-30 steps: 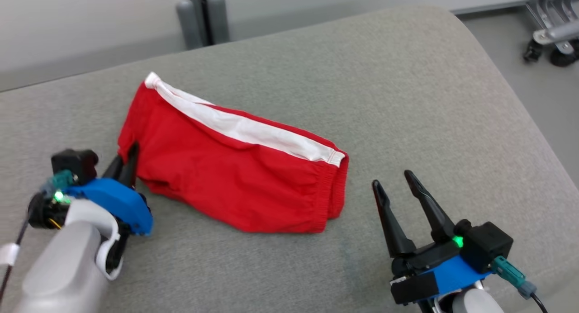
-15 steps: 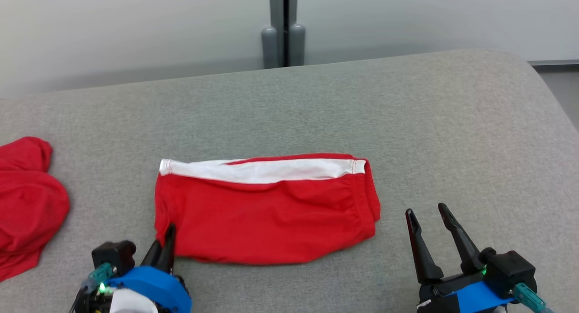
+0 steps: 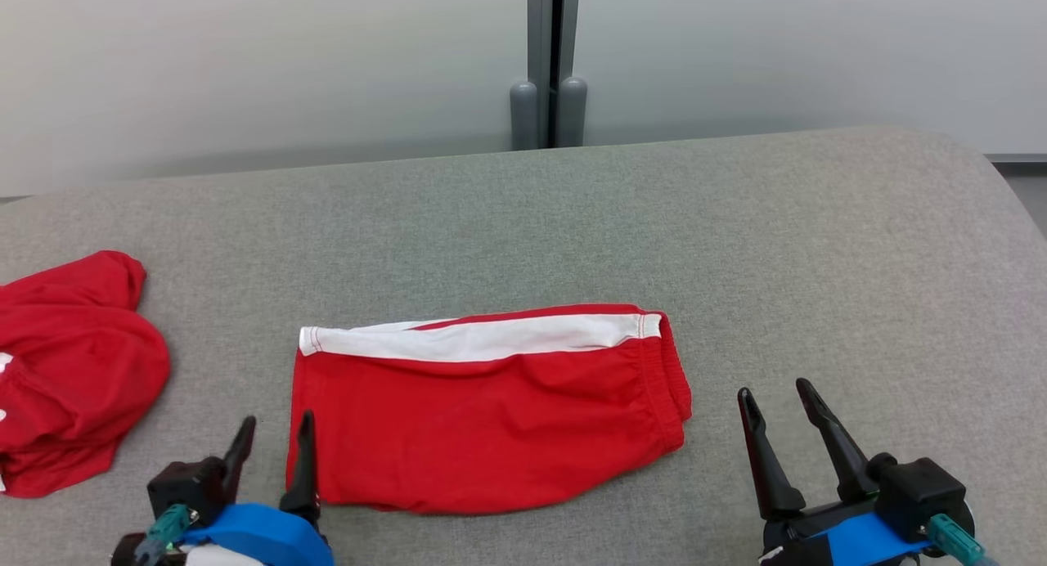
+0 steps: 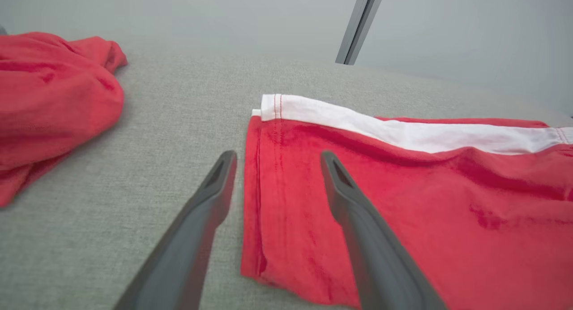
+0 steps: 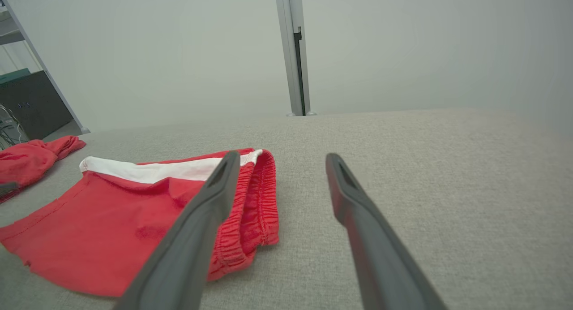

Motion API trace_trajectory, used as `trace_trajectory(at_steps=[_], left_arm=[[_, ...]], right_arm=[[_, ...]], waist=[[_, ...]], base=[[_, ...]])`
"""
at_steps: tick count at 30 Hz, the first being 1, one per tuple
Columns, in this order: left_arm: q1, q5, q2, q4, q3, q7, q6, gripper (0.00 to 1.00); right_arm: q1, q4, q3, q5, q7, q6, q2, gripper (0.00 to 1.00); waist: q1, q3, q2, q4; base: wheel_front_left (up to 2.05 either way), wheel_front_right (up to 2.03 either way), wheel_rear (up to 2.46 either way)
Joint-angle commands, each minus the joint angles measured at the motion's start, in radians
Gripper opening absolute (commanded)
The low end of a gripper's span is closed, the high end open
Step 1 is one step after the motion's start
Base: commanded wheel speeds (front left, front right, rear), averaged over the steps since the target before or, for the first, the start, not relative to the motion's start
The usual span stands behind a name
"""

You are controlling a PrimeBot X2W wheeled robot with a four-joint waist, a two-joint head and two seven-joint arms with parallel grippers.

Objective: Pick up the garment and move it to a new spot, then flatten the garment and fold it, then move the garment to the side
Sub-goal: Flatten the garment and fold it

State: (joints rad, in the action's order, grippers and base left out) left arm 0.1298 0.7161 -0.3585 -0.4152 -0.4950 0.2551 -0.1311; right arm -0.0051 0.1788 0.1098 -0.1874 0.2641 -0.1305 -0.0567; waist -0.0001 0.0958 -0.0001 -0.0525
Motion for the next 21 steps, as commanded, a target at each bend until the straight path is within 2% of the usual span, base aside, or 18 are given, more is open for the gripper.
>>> trace_trajectory(at_steps=[1, 5, 10, 15, 21], left_arm=[[-0.001, -0.029, -0.01, 0.02, 0.022, 0.008, -0.014, 1.0], [-0.018, -0.123, -0.001, 0.112, 0.119, 0.01, -0.041, 1.0], [-0.062, -0.254, 0.044, 0.23, 0.255, 0.011, -0.037, 1.0], [-0.107, -0.374, 0.101, 0.311, 0.36, 0.011, -0.016, 1.0], [-0.144, -0.467, 0.15, 0.303, 0.427, 0.01, 0.026, 1.0]], right_arm=[[-0.001, -0.002, -0.007, -0.009, 0.0, 0.0, -0.005, 1.0], [-0.008, -0.003, -0.021, -0.008, 0.0, 0.0, -0.004, 1.0], [-0.011, -0.009, -0.043, -0.005, 0.0, 0.0, -0.003, 1.0], [-0.004, 0.001, -0.067, -0.005, 0.0, 0.0, 0.0, 1.0], [0.005, 0.022, -0.074, -0.004, 0.0, 0.0, 0.003, 1.0]], waist=[[0.0001, -0.005, 0.0001, 0.003], [0.0001, -0.01, 0.0001, 0.011], [0.0001, -0.008, 0.0001, 0.022], [0.0001, -0.012, 0.0001, 0.034], [0.0001, -0.026, 0.0001, 0.044]], base=[[0.0, 0.0, 0.0], [0.0, 0.0, 0.0], [0.0, 0.0, 0.0], [0.0, 0.0, 0.0], [0.0, 0.0, 0.0]])
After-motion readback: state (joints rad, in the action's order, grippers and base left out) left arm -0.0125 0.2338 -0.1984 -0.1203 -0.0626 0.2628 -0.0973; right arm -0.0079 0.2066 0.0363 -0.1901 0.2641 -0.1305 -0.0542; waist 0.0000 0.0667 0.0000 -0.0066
